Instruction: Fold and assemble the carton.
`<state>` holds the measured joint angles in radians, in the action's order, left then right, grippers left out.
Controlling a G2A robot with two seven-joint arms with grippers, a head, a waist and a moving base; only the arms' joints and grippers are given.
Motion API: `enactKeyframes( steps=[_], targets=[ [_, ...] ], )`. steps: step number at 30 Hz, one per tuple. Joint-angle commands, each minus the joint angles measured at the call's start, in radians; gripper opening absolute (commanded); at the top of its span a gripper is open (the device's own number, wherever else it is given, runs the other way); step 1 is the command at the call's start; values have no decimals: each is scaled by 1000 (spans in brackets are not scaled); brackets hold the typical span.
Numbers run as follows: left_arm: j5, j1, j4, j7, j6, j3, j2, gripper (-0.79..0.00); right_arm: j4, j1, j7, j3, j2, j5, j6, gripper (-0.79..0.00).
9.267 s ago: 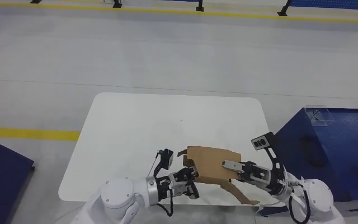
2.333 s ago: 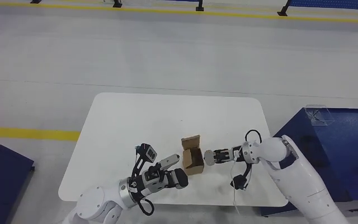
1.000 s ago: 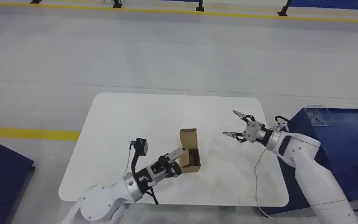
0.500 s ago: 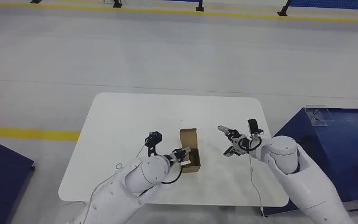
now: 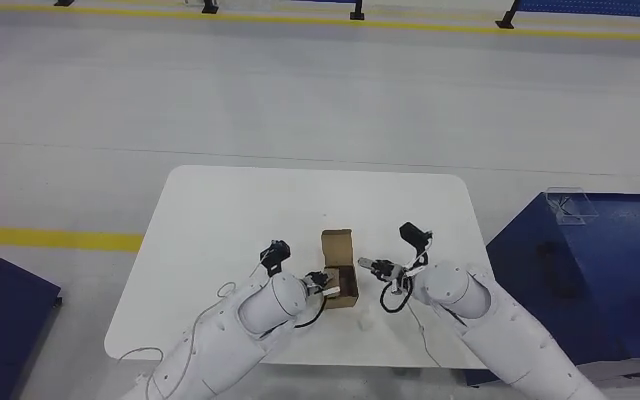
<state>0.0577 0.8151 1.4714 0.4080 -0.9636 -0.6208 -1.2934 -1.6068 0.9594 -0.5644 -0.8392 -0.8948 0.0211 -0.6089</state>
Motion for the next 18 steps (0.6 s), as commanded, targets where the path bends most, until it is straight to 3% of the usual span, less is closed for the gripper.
enactKeyframes(
  steps=[1,14,18],
  targets=[
    [-1,1,-6,1,5,0,-4,0,6,-9,1,26,-8,-28,-2,0],
    [7,29,1,8,37,-37,-8,0,72,-62,-10,102,-63,-59,-23,0],
    [18,38,18,36,130,-60,0,0,66,-62,-34,48,-65,17,-32,0]
  ],
)
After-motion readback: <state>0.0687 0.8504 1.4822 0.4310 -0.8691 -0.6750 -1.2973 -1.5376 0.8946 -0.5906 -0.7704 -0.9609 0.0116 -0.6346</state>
